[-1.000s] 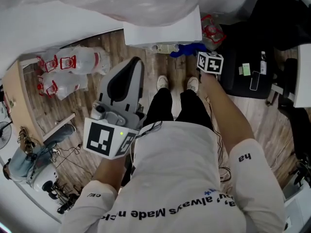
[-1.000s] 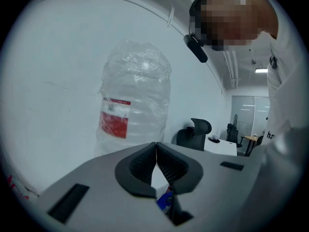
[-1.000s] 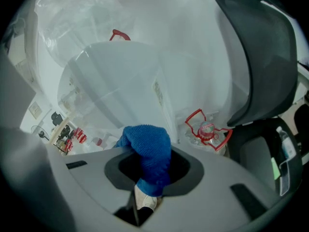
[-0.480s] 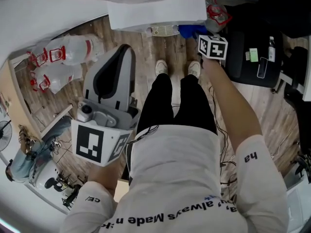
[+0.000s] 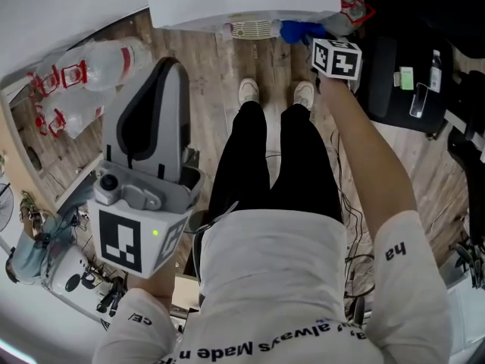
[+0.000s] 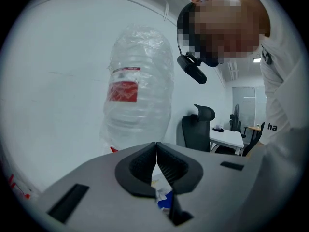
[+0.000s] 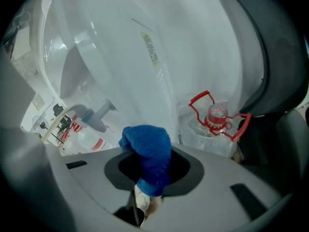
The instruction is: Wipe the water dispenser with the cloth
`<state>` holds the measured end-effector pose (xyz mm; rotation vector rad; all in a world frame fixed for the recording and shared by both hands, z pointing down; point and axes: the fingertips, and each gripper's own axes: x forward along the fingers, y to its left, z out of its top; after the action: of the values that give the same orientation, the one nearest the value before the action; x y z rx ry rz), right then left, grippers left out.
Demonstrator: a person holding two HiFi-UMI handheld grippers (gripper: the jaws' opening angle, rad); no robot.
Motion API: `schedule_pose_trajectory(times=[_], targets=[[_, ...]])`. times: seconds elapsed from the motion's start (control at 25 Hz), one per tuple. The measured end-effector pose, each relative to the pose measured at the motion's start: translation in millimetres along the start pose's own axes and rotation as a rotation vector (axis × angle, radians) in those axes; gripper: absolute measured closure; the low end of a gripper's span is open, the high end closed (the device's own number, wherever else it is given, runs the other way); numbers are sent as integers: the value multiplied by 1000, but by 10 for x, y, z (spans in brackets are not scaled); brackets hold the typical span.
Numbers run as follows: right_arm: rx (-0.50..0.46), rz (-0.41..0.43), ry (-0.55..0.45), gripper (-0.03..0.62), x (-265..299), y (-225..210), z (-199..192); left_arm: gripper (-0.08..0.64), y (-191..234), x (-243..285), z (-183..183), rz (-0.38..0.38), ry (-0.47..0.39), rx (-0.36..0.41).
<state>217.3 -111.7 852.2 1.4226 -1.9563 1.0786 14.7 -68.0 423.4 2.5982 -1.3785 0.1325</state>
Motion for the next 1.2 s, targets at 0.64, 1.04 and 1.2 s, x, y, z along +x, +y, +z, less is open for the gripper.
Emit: schedule_pose_trajectory(times=[0.64,1.04,1.2], targets=[[-11,-26,57,500,437,-211,-350,540,156,26,-480,21,2,-8],[74,-10,61,498,513,-207,-465,540,266,-17,-567,41,-4,-34],[76,21,-6,498,160,-28,-408,540,291,-37,-582,51,-5,-50]])
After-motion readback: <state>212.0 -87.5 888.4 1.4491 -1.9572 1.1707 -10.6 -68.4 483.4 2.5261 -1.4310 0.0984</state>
